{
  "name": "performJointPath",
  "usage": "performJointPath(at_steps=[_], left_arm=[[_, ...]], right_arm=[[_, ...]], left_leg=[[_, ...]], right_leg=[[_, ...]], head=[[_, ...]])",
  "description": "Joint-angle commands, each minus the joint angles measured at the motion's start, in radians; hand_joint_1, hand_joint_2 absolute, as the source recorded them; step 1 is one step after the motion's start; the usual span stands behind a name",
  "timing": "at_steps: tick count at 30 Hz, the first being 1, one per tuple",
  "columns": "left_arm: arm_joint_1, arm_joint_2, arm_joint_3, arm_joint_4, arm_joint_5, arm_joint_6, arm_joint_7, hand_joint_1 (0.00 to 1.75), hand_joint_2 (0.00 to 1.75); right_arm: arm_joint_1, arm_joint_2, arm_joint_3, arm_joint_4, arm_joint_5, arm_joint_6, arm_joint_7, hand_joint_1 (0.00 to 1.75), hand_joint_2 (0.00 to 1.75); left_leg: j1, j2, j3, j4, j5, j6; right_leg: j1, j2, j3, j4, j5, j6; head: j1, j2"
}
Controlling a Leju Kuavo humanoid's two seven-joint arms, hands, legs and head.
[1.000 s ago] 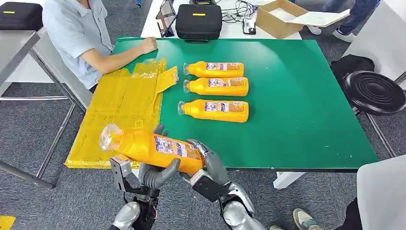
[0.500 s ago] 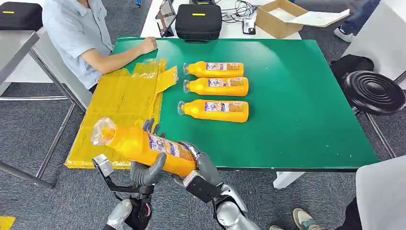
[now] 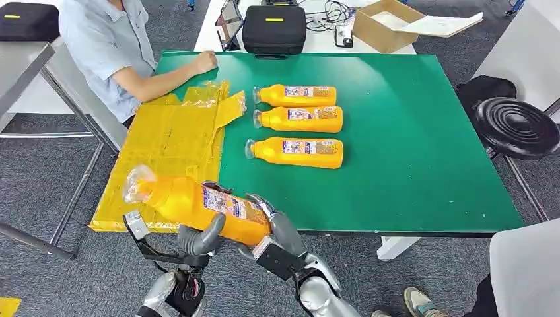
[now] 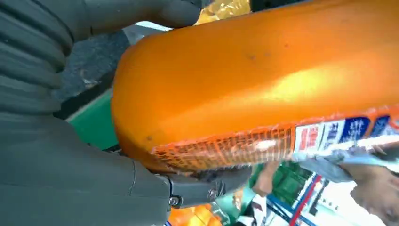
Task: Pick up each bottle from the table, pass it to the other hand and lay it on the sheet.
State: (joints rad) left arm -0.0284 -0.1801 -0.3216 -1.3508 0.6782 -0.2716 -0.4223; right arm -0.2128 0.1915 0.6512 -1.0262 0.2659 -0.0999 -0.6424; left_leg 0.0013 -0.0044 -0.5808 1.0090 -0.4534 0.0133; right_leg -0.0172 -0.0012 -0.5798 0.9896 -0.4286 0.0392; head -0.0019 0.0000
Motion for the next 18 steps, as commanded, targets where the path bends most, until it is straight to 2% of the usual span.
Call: performJointPath(at_steps=[1,5,12,14,15,17,18], left_arm=[[-0.043,-0.02,0.021,0.064,-0.008,0.0,0.014,1.75,1.75],[-0.074,-0.027,0.089,0.124,0.064,0.028,0.073,1.75,1.75],[-0.08,-0.025,0.095,0.136,0.069,0.021,0.074,1.75,1.75],[-0.091,-0.047,0.145,0.168,0.1,0.103,0.086,1.75,1.75],[-0.106,-0.057,0.183,0.194,0.088,0.195,0.067,1.75,1.75],[-0.139,-0.037,0.199,0.228,0.002,0.304,0.005,1.75,1.75],[-0.146,-0.032,0.205,0.231,-0.001,0.306,0.004,1.75,1.75]], right_arm=[[0.022,-0.039,0.013,0.002,0.012,0.015,0.011,0.0,0.0],[0.037,-0.043,0.004,-0.016,0.009,0.013,-0.011,0.0,0.0],[0.038,-0.044,0.004,-0.019,0.009,0.013,-0.011,0.0,0.0],[0.044,-0.04,-0.001,-0.029,0.012,-0.006,-0.022,0.0,0.0],[0.049,-0.042,0.0,-0.041,0.026,-0.039,-0.028,0.0,0.0],[0.064,-0.052,0.003,-0.08,0.045,-0.095,-0.037,0.0,0.0],[0.067,-0.057,0.003,-0.089,0.048,-0.104,-0.037,0.0,0.0]], left_leg=[[0.001,-0.001,0.001,-0.001,0.0,0.0],[0.001,-0.002,0.001,-0.001,0.0,-0.001],[0.0,-0.001,0.001,-0.001,0.0,-0.001],[0.001,-0.001,0.002,-0.001,0.0,-0.001],[0.002,-0.001,0.003,-0.001,0.0,-0.001],[0.001,-0.002,0.001,-0.001,0.0,-0.001],[0.002,-0.002,0.003,-0.001,0.0,-0.001]], right_leg=[[0.001,-0.002,0.002,-0.001,0.0,-0.001],[0.001,-0.002,0.002,-0.001,0.0,-0.001],[0.001,-0.002,0.001,-0.001,0.0,-0.001],[0.001,-0.002,0.003,-0.001,0.0,-0.001],[0.002,-0.002,0.004,-0.002,0.0,-0.002],[0.001,-0.002,0.002,-0.001,0.0,-0.001],[0.002,-0.002,0.005,-0.002,0.0,-0.002]], head=[[0.0,0.0],[0.0,0.0],[0.0,0.0],[0.0,0.0],[0.0,0.0],[0.0,0.0],[0.0,0.0]])
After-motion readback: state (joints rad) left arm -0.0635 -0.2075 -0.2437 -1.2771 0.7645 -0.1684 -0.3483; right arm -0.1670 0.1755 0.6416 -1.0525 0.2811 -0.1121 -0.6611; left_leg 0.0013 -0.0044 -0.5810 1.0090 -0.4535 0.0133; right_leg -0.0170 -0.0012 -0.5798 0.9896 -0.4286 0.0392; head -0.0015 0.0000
